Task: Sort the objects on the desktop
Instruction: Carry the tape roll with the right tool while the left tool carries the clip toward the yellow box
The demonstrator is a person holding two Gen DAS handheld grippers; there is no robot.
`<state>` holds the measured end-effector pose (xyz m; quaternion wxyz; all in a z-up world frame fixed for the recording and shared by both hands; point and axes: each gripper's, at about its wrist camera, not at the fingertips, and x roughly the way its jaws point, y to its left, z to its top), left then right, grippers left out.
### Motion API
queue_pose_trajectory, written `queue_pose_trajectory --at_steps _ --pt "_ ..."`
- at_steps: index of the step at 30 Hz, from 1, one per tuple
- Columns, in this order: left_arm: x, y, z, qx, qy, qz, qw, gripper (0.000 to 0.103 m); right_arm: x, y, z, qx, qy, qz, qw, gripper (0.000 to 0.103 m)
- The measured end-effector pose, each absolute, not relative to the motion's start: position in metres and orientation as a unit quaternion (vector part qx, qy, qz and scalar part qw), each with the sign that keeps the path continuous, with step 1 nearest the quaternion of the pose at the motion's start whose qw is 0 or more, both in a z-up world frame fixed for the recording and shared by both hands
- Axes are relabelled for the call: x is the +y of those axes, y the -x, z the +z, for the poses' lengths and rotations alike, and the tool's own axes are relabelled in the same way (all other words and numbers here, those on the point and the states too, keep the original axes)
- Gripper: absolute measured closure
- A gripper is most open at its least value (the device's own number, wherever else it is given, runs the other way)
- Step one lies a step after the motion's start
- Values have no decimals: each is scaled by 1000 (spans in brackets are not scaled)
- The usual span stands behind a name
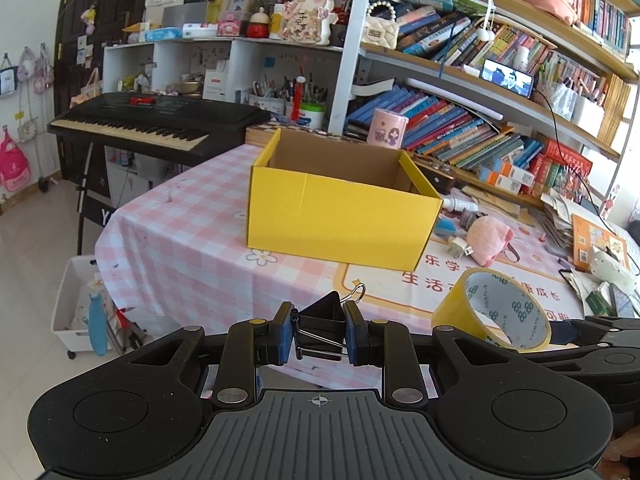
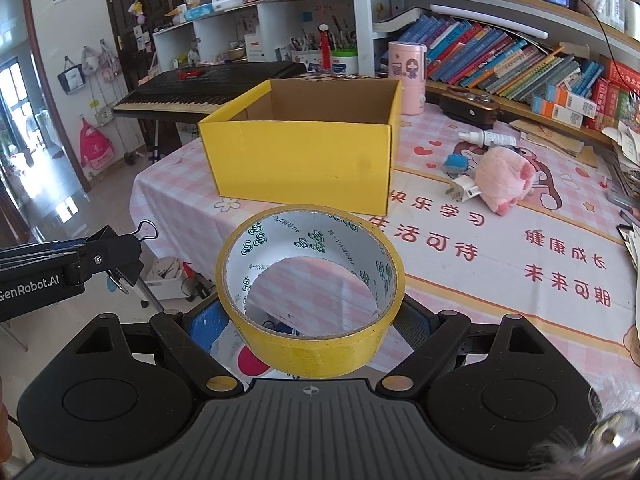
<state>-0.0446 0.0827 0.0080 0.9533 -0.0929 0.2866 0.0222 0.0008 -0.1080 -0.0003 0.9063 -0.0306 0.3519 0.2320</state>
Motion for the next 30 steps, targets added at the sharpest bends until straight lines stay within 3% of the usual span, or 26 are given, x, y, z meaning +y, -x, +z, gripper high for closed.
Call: queue_pose_trajectory --at_steps 30 --pt "71 -4 -2 312 97 18 945 79 -119 -54 -11 378 27 226 897 16"
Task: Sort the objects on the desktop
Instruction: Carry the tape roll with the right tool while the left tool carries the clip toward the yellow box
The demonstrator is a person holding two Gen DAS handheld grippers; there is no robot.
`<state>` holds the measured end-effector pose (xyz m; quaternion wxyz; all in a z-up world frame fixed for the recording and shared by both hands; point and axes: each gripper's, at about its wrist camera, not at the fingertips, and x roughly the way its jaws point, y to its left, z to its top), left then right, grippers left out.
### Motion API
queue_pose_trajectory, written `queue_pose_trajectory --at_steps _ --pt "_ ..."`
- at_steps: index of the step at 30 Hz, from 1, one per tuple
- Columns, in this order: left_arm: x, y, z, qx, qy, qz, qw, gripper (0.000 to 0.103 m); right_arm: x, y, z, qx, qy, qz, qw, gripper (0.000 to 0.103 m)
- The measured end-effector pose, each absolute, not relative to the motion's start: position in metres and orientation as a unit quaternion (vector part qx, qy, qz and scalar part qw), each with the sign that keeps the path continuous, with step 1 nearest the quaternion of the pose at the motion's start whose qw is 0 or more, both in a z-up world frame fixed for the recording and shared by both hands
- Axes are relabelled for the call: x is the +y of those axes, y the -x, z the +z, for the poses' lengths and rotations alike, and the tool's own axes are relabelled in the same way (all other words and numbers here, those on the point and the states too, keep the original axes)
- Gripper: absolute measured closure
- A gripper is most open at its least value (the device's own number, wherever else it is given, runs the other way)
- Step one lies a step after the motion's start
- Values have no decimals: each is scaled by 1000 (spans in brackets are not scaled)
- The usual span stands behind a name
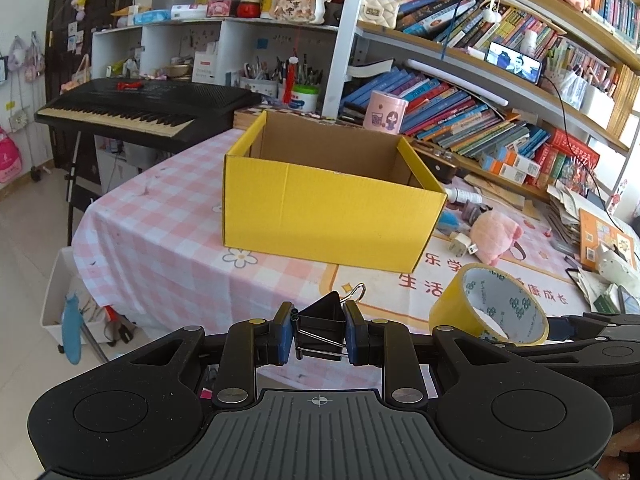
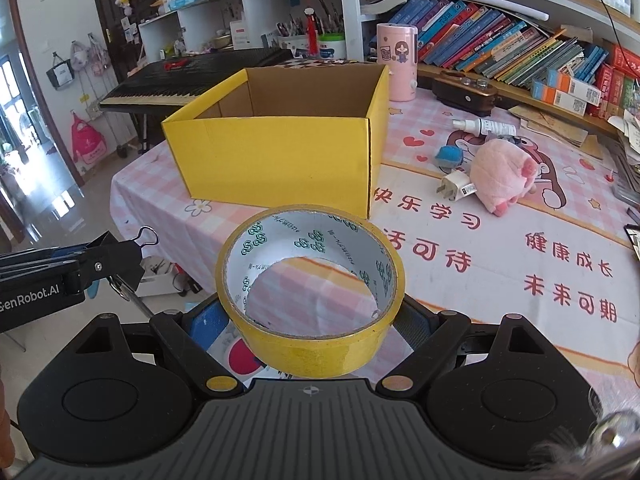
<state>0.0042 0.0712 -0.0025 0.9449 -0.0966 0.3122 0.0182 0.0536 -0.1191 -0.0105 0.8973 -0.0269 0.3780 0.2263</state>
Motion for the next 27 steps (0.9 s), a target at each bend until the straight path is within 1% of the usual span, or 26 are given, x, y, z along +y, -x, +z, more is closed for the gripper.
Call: queue_pose_trajectory --at_steps 8,14,23,27 --pt "72 -27 1 311 96 27 945 79 -117 -77 -7 377 30 237 895 16" --pt "78 -46 16 291 94 30 951 79 -117 -101 12 365 11 246 898 16" --pt "81 -77 52 240 83 35 967 79 -113 -133 54 314 -5 277 908 16" --pt "84 -97 61 228 75 40 970 79 -108 -154 62 295 6 287 911 16"
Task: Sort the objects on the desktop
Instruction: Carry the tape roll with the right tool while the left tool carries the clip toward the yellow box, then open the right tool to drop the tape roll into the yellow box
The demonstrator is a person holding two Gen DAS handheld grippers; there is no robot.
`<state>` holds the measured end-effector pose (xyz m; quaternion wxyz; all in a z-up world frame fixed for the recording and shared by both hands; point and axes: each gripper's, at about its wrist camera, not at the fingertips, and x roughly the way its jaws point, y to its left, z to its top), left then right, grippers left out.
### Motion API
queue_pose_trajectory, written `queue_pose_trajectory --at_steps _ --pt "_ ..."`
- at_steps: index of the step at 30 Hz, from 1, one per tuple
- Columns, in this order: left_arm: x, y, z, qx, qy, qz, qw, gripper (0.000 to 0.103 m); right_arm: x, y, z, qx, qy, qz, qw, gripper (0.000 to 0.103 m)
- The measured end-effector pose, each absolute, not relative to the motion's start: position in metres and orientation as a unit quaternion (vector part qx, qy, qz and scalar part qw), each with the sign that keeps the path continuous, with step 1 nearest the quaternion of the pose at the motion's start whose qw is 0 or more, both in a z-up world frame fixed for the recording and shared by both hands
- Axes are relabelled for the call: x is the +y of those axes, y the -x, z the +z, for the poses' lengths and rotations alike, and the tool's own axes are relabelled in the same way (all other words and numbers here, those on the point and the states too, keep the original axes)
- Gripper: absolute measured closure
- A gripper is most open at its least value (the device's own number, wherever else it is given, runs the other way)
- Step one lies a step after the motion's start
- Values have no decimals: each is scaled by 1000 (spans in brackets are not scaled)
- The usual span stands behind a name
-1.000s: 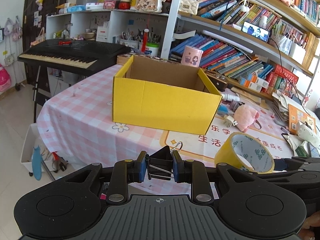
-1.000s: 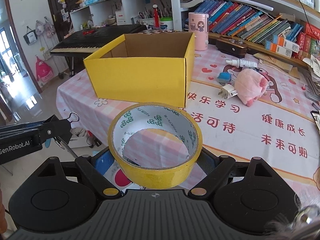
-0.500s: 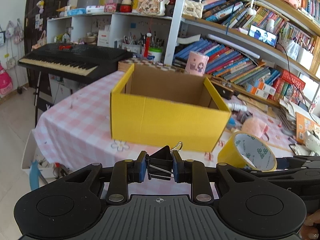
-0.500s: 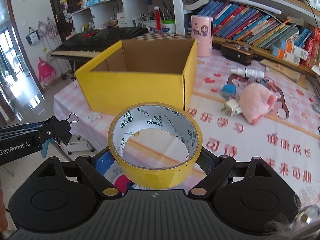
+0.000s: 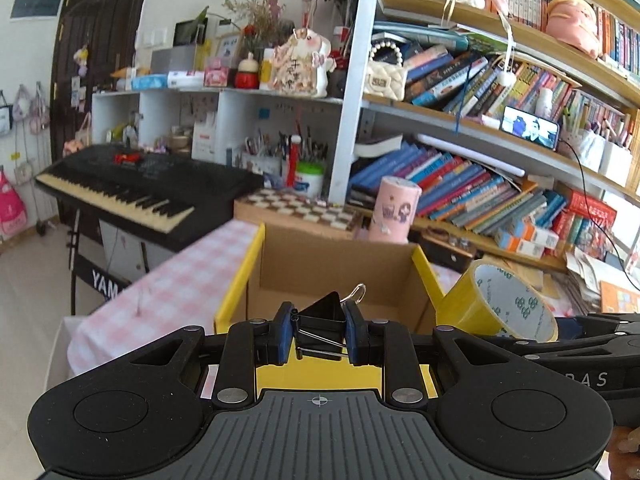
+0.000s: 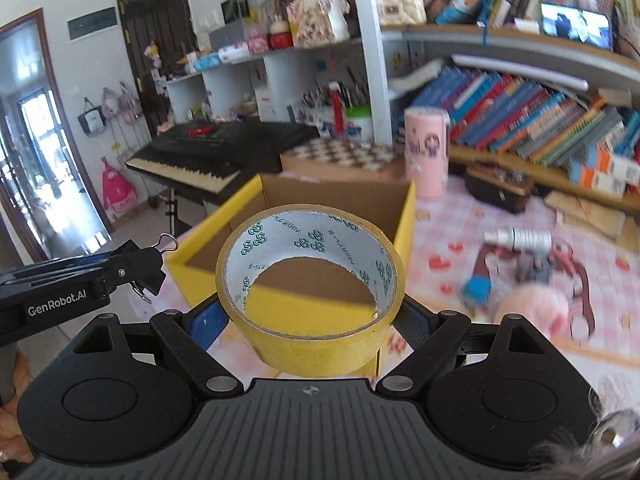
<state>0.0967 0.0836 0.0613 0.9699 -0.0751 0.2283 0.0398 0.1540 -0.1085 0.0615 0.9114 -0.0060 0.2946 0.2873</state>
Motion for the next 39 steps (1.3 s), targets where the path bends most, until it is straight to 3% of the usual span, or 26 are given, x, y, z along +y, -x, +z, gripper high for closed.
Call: queue_pose_trajectory --at_steps 12,23,39 --pt "96 -173 57 252 57 44 965 79 -79 -235 49 272 92 313 905 16" --pt "98 -240 7 338 14 54 939 79 -32 -300 10 325 231 371 839 16" --pt "89 -276 -17 399 -17 70 914 78 14 -330 -27 389 376 443 714 16"
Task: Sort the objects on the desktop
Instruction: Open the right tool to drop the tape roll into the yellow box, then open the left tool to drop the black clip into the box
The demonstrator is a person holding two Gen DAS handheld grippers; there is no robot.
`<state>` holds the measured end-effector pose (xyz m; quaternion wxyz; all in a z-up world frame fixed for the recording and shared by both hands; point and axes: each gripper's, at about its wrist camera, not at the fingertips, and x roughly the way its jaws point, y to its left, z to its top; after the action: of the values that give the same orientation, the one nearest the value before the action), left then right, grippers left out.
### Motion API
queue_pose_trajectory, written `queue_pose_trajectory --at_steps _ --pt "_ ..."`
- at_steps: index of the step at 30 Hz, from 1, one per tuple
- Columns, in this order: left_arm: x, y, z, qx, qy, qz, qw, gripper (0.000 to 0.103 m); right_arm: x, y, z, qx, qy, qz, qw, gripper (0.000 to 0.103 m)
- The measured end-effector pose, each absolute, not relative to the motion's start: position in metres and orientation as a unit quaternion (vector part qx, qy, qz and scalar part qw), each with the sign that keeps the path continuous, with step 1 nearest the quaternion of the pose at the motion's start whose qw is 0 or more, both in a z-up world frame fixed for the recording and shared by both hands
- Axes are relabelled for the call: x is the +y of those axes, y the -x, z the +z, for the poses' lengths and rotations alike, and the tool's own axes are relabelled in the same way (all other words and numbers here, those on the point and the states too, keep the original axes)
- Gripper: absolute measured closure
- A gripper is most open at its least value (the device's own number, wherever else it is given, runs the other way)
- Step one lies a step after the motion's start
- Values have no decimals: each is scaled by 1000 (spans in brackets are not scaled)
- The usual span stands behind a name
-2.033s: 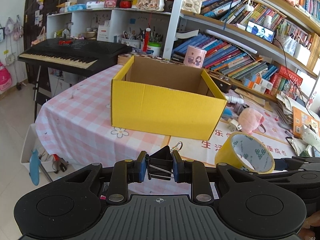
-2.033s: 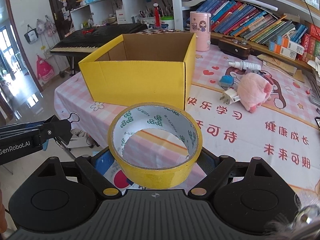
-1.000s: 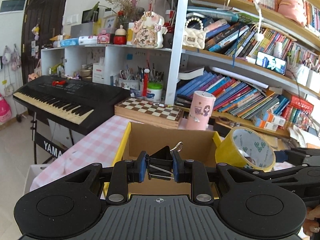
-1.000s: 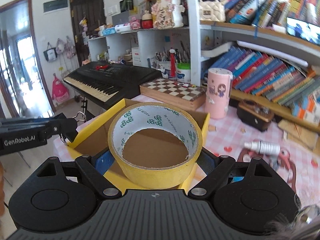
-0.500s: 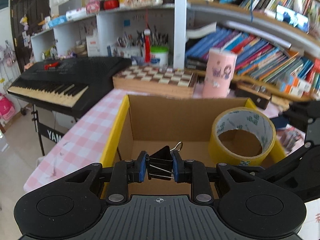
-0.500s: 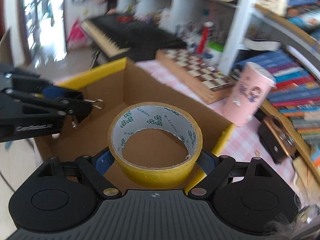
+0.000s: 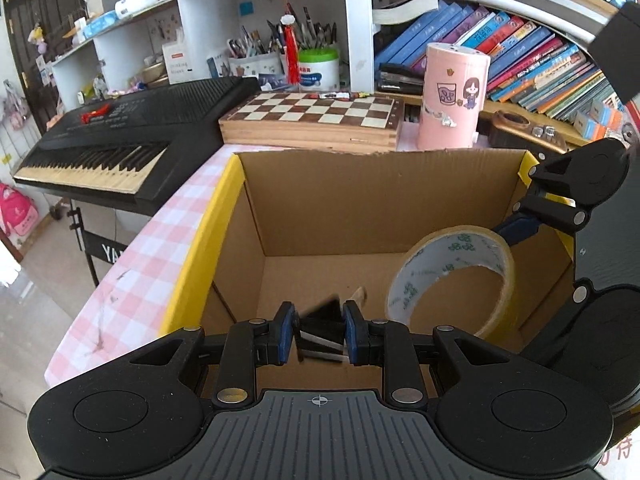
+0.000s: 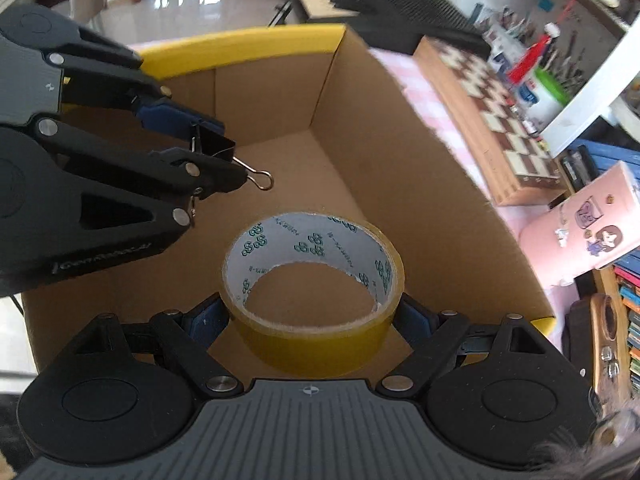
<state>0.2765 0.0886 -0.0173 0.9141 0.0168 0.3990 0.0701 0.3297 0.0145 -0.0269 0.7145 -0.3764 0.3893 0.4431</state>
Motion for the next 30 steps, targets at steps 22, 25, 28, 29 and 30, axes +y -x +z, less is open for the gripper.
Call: queue_pose_trajectory --at_steps 22,25,28,29,30 --pt "69 -219 45 311 -26 78 947 13 -45 -296 42 319 262 425 806 7" --pt "69 -205 54 296 -19 84 951 8 -62 -282 53 308 226 411 828 7" --pt "70 -189 62 280 -5 90 956 7 -79 -269 62 302 191 394 847 7" --pt "71 -183 63 275 -1 93 957 7 -83 -264 64 300 181 388 852 7" --pt "72 -179 64 271 5 95 958 7 -89 -258 66 298 171 383 857 7"
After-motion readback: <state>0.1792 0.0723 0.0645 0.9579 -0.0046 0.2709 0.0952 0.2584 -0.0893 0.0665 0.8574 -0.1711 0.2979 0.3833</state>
